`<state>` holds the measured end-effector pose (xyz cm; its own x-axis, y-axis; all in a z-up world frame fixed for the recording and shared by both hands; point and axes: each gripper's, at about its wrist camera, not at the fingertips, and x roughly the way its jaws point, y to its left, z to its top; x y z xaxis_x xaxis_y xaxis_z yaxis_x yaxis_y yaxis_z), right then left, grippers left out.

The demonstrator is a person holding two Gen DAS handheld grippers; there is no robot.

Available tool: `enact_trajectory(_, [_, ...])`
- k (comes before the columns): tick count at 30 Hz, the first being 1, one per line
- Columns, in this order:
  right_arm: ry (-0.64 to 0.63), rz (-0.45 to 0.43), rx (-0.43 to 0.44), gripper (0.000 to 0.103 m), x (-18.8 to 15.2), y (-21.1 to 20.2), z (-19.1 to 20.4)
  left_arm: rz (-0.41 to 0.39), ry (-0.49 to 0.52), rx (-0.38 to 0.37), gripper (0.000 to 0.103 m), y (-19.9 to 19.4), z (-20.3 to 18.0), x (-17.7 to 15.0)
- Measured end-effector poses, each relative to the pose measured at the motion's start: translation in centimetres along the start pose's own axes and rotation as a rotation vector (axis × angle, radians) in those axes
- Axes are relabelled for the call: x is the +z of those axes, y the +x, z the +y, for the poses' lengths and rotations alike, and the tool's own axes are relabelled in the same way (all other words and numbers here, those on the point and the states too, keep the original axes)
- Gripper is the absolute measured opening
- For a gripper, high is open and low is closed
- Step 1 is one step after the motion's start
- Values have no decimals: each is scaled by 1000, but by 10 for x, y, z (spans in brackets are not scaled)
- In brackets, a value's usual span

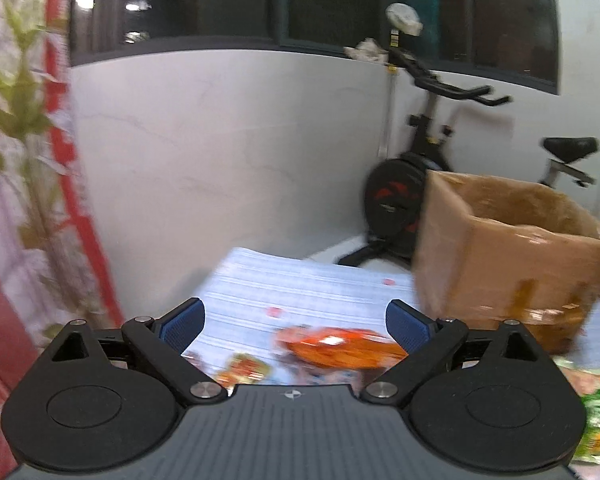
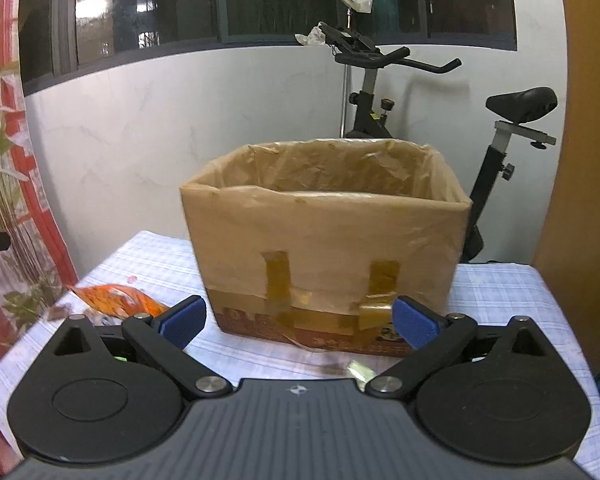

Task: Organize snacks
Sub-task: 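Move the right tool down to the green cucumber-chip bag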

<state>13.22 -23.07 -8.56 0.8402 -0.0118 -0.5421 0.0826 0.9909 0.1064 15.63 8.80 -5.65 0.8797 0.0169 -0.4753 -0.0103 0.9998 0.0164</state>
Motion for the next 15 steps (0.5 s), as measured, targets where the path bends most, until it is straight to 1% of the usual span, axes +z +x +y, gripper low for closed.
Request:
enact_trajectory(2, [6, 17, -11, 101, -4, 0, -8, 5, 24, -44, 99, 2, -18, -8])
enact_trajectory(4, [12, 35, -28, 100, -10, 0, -19, 11, 39, -63, 99, 6, -34, -14])
enact_trajectory(9, [18, 77, -76, 100, -25, -3, -46, 60, 19, -154, 97, 19, -65, -29])
enact_trajectory(15, [61, 116, -110, 100, -40, -5, -81, 71, 38, -246, 97, 24, -110, -41])
